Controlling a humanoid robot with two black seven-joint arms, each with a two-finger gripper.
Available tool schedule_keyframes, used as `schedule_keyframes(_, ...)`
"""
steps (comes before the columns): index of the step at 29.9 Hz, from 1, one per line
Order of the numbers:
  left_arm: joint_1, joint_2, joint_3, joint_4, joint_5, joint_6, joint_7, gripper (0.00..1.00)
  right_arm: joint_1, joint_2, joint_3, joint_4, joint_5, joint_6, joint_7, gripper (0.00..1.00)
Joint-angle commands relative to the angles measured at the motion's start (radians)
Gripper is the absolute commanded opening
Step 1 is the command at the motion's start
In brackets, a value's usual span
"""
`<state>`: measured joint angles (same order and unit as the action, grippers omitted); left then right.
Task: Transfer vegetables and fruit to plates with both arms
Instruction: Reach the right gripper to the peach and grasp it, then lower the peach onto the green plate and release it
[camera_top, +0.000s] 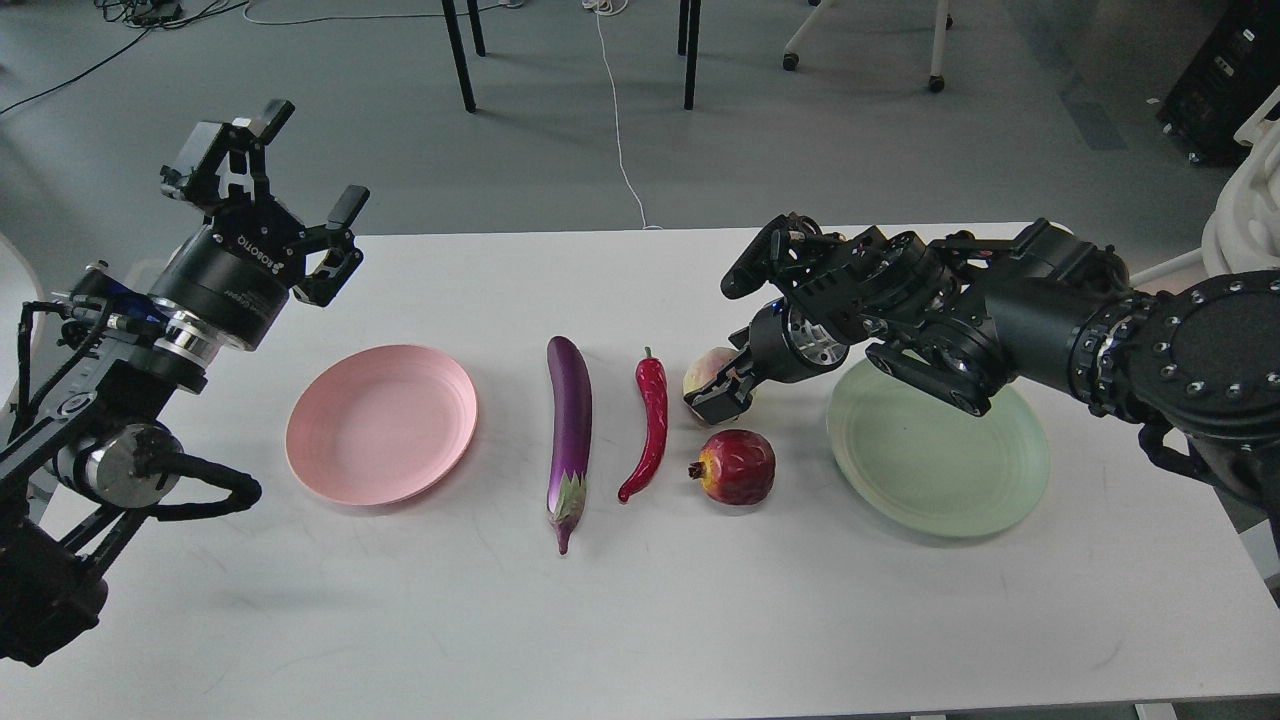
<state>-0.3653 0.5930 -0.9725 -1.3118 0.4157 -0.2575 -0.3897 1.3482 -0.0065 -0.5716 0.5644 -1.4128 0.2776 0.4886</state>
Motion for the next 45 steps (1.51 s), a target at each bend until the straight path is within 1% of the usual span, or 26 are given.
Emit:
schedule_keyframes(1, 0.0, 0.001, -0.005, 0.0, -0.001, 0.0, 0.0, 0.99, -0.001, 0.005, -0.004, -0.008, 0.0, 0.0, 0.0, 0.92)
schedule_keyframes(3, 0.002, 0.001, -0.012, 0.0, -0.001, -0.002, 0.0, 0.99, -0.001, 0.003, -0.013, -0.008, 0.0, 0.0, 0.0, 0.87)
schedule_keyframes(4, 0.003, 0.001, -0.012, -0.001, -0.001, -0.002, 0.0, 0.99, -0.001, 0.003, -0.019, -0.008, 0.0, 0.0, 0.0, 0.83)
schedule_keyframes(9, 0.003, 0.005, -0.014, -0.001, -0.001, -0.002, 0.0, 0.99, 0.0, 0.002, -0.043, -0.008, 0.002, 0.002, 0.0, 0.54)
schedule_keyframes(11, 0.003, 0.008, -0.014, -0.001, -0.001, -0.002, 0.0, 0.99, 0.014, -0.001, -0.043, -0.004, 0.005, 0.003, 0.0, 0.45)
schedule_keyframes(13, 0.003, 0.008, -0.015, -0.001, -0.001, -0.002, 0.0, 0.99, 0.041, -0.013, -0.043, 0.009, 0.018, 0.006, 0.0, 0.38)
schedule_keyframes(15, 0.003, 0.008, -0.017, -0.001, -0.001, -0.002, 0.0, 0.99, 0.1, -0.064, -0.043, 0.047, 0.032, 0.009, 0.0, 0.38)
schedule_keyframes(18, 0.003, 0.008, -0.028, -0.001, -0.001, -0.003, 0.0, 0.99, 0.202, -0.2, -0.043, 0.184, 0.038, 0.015, 0.0, 0.38)
schedule_keyframes(21, 0.003, 0.008, -0.028, -0.001, -0.001, -0.003, 0.002, 0.99, 0.282, -0.375, -0.048, 0.336, 0.029, 0.017, 0.0, 0.38)
schedule_keyframes(24, 0.003, 0.004, -0.026, -0.001, -0.001, -0.005, 0.0, 0.99, 0.31, -0.539, -0.088, 0.449, -0.015, 0.017, 0.0, 0.39)
schedule_keyframes(27, 0.003, -0.007, -0.026, -0.001, 0.0, -0.003, 0.002, 0.99, 0.299, -0.656, -0.145, 0.488, -0.102, 0.017, 0.0, 0.39)
schedule_keyframes(30, 0.003, -0.01, -0.026, -0.003, 0.0, -0.003, 0.0, 0.99, 0.258, -0.737, -0.169, 0.486, -0.155, 0.009, 0.0, 0.39)
schedule_keyframes(33, 0.003, -0.015, -0.025, -0.009, 0.0, -0.003, 0.0, 0.99, 0.206, -0.765, -0.163, 0.485, -0.156, -0.012, 0.0, 0.39)
schedule_keyframes(39, 0.003, -0.01, -0.025, -0.021, 0.0, -0.003, 0.002, 0.99, 0.141, -0.745, -0.145, 0.434, -0.155, -0.072, 0.0, 0.39)
schedule_keyframes(43, 0.003, -0.007, -0.026, -0.021, 0.0, -0.003, 0.002, 0.99, 0.124, -0.667, -0.132, 0.395, -0.15, -0.075, 0.0, 0.4)
schedule_keyframes(45, 0.003, -0.007, -0.026, -0.021, 0.0, -0.003, 0.002, 0.99, 0.118, -0.644, -0.132, 0.368, -0.147, -0.075, 0.0, 0.42)
